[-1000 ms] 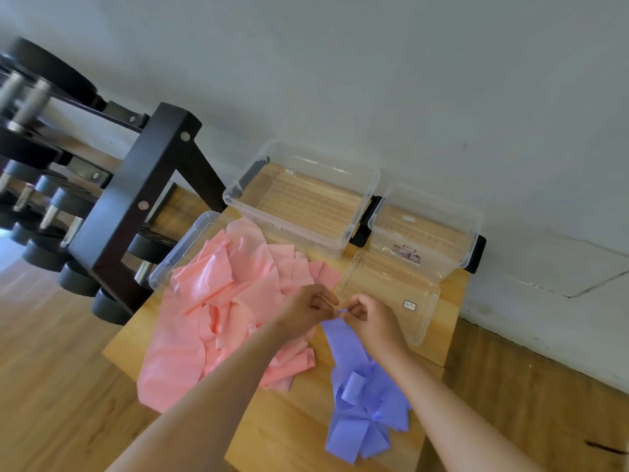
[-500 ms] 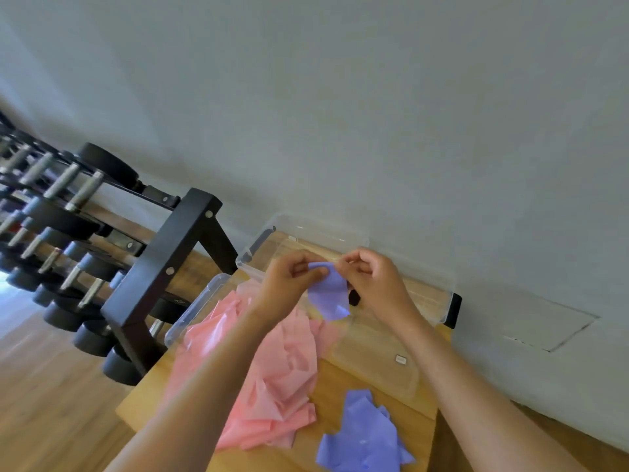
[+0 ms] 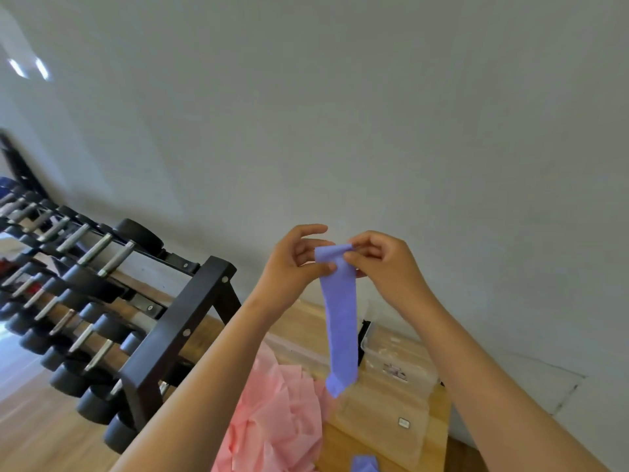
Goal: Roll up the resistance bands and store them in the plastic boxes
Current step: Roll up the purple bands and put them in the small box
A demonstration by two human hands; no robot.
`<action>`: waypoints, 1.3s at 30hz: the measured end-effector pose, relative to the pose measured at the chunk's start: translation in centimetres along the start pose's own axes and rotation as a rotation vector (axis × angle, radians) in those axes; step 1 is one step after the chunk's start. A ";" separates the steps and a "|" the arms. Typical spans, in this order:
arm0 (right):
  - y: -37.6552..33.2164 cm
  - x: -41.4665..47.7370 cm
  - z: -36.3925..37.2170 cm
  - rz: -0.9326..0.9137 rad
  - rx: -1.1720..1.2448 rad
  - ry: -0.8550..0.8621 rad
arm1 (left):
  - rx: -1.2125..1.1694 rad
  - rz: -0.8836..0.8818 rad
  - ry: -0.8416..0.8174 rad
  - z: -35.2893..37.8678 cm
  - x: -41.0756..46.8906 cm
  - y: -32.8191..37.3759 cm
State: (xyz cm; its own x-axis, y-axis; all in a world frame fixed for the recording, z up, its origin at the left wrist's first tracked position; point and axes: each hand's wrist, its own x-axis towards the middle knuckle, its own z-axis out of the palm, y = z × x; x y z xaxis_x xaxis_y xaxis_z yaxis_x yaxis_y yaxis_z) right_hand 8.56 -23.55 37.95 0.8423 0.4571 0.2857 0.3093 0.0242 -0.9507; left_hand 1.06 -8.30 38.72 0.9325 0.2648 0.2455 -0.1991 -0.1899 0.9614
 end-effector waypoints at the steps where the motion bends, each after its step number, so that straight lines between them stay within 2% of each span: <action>1: -0.6 0.0 -0.1 0.001 0.023 0.008 | -0.017 -0.018 0.000 0.0 -0.2 0.4; 7: -3.1 -0.4 0.2 -0.001 0.075 0.048 | -0.090 -0.089 -0.042 0.4 -1.7 0.9; 11: -4.0 -0.2 0.3 -0.019 0.113 0.081 | -0.040 -0.113 -0.100 0.9 -2.3 0.1; 17: -4.7 0.8 -0.5 -0.035 0.084 0.139 | 0.050 -0.123 -0.010 1.3 -2.3 -0.8; 26: -2.8 -0.1 -1.3 0.158 0.037 0.003 | -0.063 -0.068 0.046 1.8 0.2 2.7; 33: -2.7 -2.3 -2.4 -0.050 -0.067 -0.078 | -0.144 -0.054 0.030 2.3 0.7 3.7; 36: -2.8 -2.2 -2.5 -0.161 -0.203 -0.008 | -0.147 -0.053 0.044 2.4 0.8 4.1; 39: -3.8 -2.1 -2.6 -0.216 -0.222 0.071 | -0.156 -0.069 0.065 2.4 1.1 4.4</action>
State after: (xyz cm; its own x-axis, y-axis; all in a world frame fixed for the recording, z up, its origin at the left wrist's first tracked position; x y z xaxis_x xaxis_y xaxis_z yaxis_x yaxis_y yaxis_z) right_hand 6.83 -26.94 41.26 0.7727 0.3995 0.4934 0.5667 -0.0837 -0.8197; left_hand 1.87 -11.13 42.95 0.9252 0.3335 0.1811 -0.1845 -0.0218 0.9826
